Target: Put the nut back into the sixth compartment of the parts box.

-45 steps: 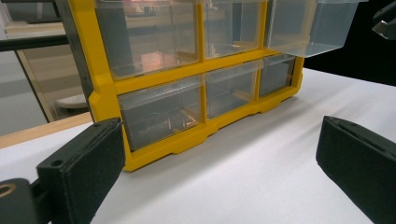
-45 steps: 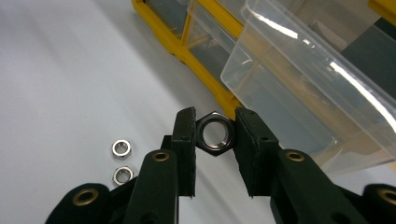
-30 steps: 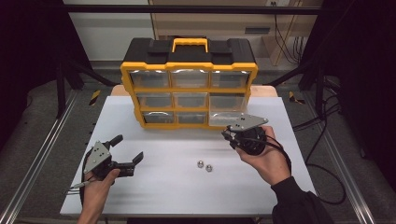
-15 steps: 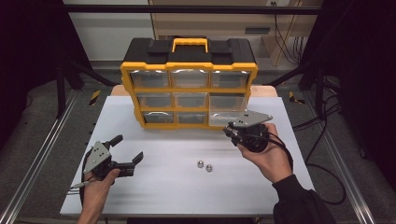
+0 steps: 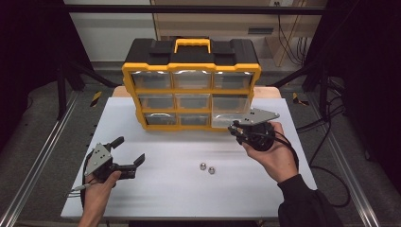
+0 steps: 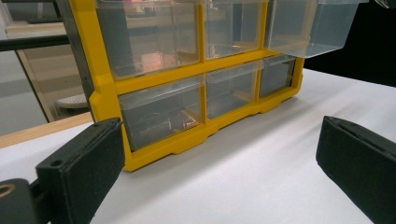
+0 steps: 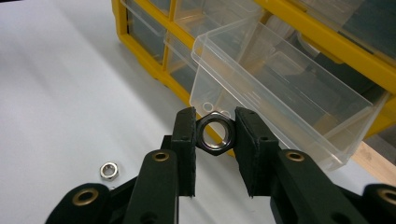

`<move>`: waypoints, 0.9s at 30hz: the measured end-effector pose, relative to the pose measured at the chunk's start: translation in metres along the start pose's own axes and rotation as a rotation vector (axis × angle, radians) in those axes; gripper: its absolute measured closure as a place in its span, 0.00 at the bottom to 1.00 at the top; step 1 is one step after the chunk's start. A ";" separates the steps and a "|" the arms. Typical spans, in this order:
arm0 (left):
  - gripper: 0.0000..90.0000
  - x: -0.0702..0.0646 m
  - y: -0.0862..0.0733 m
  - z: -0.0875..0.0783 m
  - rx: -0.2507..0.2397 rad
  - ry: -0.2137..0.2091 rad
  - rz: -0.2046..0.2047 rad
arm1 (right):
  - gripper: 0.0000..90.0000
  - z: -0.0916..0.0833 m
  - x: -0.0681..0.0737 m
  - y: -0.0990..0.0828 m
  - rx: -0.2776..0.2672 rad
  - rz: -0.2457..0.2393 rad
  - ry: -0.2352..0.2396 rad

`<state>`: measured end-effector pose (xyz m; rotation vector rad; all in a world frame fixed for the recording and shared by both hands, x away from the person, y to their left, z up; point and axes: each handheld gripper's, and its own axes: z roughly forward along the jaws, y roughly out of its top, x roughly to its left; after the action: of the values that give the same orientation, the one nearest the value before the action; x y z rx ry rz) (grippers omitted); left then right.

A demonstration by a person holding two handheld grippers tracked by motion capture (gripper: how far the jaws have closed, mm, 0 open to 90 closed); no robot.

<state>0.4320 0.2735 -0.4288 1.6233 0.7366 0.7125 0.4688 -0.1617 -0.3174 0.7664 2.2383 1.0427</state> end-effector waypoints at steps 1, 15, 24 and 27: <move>0.01 0.000 0.000 0.000 0.000 -0.001 0.000 | 0.78 0.000 -0.001 0.000 -0.003 0.002 -0.002; 0.01 0.000 0.000 0.000 0.003 -0.002 0.002 | 0.78 -0.004 -0.010 0.007 -0.024 0.032 -0.003; 0.01 0.000 0.000 0.000 0.001 -0.002 0.001 | 0.78 -0.004 -0.016 0.015 -0.026 0.039 -0.012; 0.01 0.000 0.000 0.000 0.000 -0.001 -0.001 | 0.78 -0.004 -0.018 0.016 -0.029 0.048 -0.012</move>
<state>0.4321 0.2734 -0.4288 1.6233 0.7361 0.7111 0.4828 -0.1677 -0.2981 0.8149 2.1998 1.0881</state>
